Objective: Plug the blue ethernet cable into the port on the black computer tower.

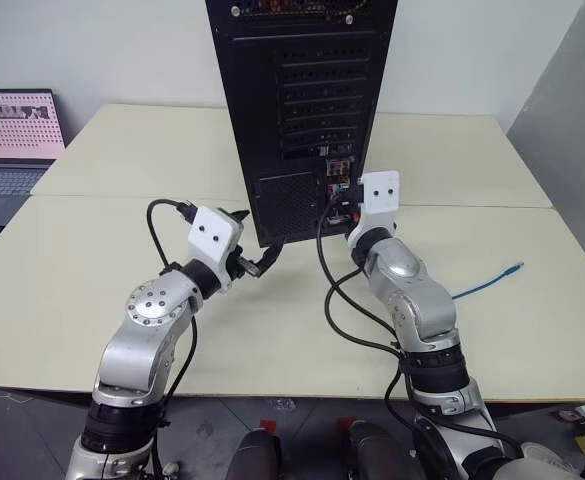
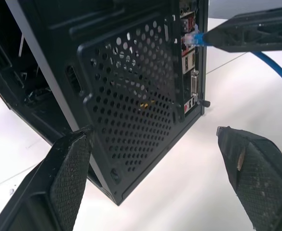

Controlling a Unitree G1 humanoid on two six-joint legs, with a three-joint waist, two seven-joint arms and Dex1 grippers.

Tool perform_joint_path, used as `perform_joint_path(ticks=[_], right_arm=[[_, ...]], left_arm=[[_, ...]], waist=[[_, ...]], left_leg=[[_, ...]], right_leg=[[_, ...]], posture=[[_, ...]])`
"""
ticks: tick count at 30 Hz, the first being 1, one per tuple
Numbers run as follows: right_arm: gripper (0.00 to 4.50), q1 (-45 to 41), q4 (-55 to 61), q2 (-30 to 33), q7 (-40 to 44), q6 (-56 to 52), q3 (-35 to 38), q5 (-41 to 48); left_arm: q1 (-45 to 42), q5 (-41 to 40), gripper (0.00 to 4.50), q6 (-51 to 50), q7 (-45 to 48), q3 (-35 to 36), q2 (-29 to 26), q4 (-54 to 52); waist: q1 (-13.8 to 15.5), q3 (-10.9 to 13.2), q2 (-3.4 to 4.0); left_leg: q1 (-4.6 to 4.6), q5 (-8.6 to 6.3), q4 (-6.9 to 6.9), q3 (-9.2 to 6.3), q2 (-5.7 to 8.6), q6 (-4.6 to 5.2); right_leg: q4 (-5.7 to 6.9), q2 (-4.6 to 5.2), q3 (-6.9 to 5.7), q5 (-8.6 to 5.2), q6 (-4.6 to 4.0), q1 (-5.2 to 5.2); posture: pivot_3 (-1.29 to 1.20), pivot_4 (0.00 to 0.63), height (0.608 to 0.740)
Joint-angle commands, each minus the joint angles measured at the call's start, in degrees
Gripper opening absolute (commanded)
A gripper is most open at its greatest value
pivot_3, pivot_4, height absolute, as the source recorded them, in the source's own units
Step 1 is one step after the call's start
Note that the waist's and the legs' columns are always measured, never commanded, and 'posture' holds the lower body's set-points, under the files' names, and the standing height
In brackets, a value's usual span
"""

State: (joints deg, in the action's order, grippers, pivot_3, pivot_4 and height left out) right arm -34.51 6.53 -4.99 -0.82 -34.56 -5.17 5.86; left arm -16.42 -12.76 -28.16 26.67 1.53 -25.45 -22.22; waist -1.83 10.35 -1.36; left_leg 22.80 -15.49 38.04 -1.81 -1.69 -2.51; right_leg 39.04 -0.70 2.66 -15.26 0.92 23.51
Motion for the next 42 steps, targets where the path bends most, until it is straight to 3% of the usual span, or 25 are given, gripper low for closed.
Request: perform_joint_path(ticks=[1, 25, 42], right_arm=[[0.01, -1.21, 1.47, -0.37, 0.93, 0.44, -0.39, 0.19], [0.01, -1.77, -0.95, -0.9, -2.11, 3.21, 0.17, -3.0], [0.01, -1.69, -5.4, -4.97, -4.78, 8.81, -5.35, -7.94]], left_arm=[[-0.61, 0.5, 4.27, 1.33, -0.34, 0.22, -0.18, -0.88], [-0.93, 0.95, 4.27, 1.46, -0.46, -0.36, 0.01, -1.07], [-0.31, 0.91, 4.27, 0.26, -1.56, 0.28, -0.02, -1.97]], waist=[[0.0, 0.0, 0.0], [-0.01, 0.0, 0.0], [-0.03, 0.0, 0.01]], left_leg=[[0.0, 0.0, 0.0, 0.0, 0.0, 0.0], [0.02, 0.0, -0.01, 0.0, 0.0, 0.0], [0.01, 0.0, -0.02, 0.01, -0.01, 0.0]], right_leg=[[0.0, 0.0, 0.0, 0.0, 0.0, 0.0], [-0.01, 0.0, 0.0, 0.0, 0.0, 0.01], [-0.02, -0.01, 0.01, 0.0, 0.0, 0.02]], posture=[[0.0, 0.15, 0.74], [0.0, 0.15, 0.74], [0.0, 0.15, 0.74]])
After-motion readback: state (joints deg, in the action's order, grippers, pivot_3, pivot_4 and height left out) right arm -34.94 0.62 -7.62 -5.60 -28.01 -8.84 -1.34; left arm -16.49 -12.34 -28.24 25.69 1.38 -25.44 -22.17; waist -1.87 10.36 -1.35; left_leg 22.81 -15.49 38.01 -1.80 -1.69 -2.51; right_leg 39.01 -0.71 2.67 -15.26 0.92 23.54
